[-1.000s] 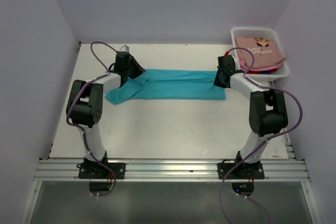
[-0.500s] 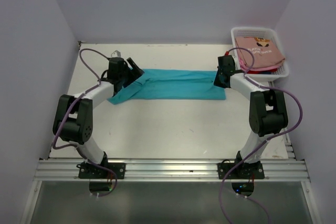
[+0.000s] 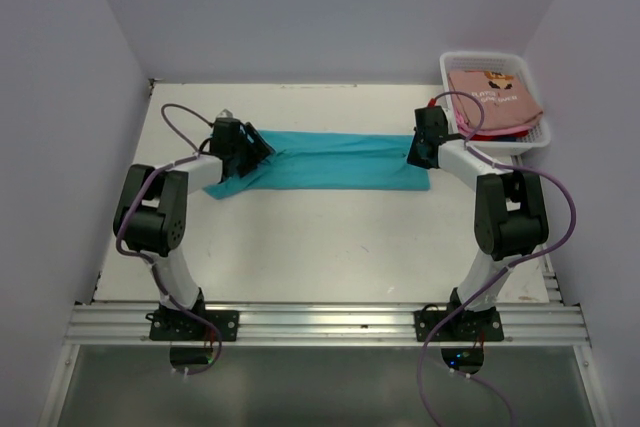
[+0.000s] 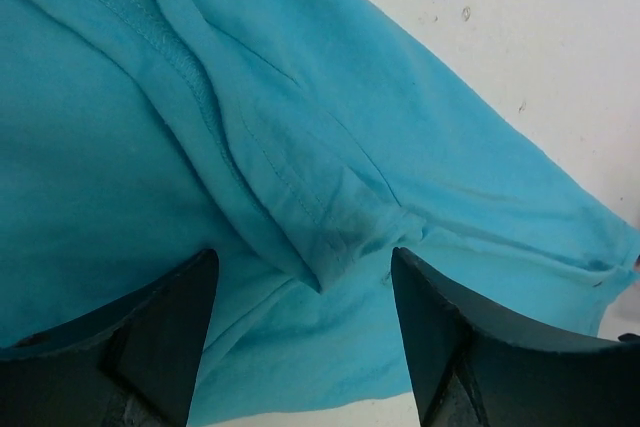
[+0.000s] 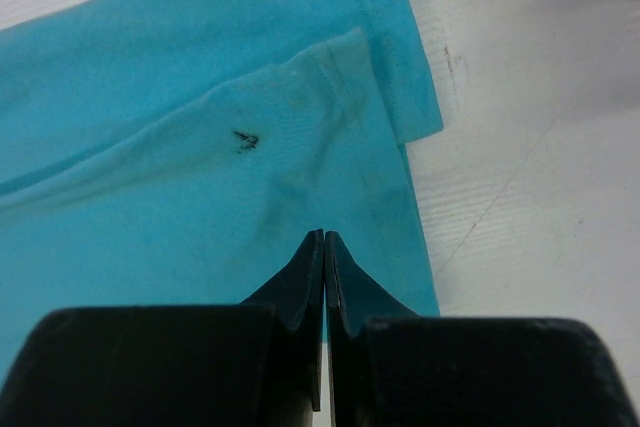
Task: Fold and stack the t-shirts
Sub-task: Fold the tshirt
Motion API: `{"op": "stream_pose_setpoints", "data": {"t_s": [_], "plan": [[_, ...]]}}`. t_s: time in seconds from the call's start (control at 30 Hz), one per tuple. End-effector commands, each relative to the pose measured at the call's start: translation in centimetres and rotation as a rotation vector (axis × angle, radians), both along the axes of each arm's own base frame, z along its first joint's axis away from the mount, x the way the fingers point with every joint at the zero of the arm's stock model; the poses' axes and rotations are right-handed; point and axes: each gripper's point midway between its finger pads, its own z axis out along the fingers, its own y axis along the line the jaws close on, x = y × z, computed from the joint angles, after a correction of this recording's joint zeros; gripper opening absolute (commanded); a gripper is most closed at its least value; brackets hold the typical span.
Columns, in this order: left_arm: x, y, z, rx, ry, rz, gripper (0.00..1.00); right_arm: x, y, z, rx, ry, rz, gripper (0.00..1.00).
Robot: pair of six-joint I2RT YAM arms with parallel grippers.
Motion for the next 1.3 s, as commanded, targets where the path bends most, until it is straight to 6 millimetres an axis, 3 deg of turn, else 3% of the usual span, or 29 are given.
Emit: {"op": "stream_pose_setpoints", "data": {"t_s": [0.0, 0.23, 0.73, 0.93, 1.17, 1.27], "plan": [[2.6, 1.1, 1.8, -0.004, -0.081, 0.042, 0.73, 0.4, -0.3, 1.7, -0.012, -0.047, -0.009, 0.0], [3.7, 1.5, 2.0, -0.019, -0.114, 0.049, 0.71, 0.5, -0.3, 1.7, -0.014, -0.048, -0.007, 0.0], [6.6, 0.0, 4.1, -0.105, -0.219, -0.011, 0.63, 0.7, -0.4, 1.5, -0.026, -0.04, -0.004, 0.0], [7.8, 0.3, 3.6, -0.099, -0.221, -0.007, 0.61, 0.6, -0.4, 1.1, -0.028, -0.031, -0.004, 0.0], [9.1, 0.0, 0.9, -0.106, -0.177, -0.022, 0.58, 0.6, -0.6, 1.1, -0.037, -0.03, -0.005, 0.0], [9.8, -0.4, 0.8, -0.12, -0.185, -0.034, 0.57, 0.5, -0.7, 1.1, -0.042, -0.027, -0.006, 0.0]]}}
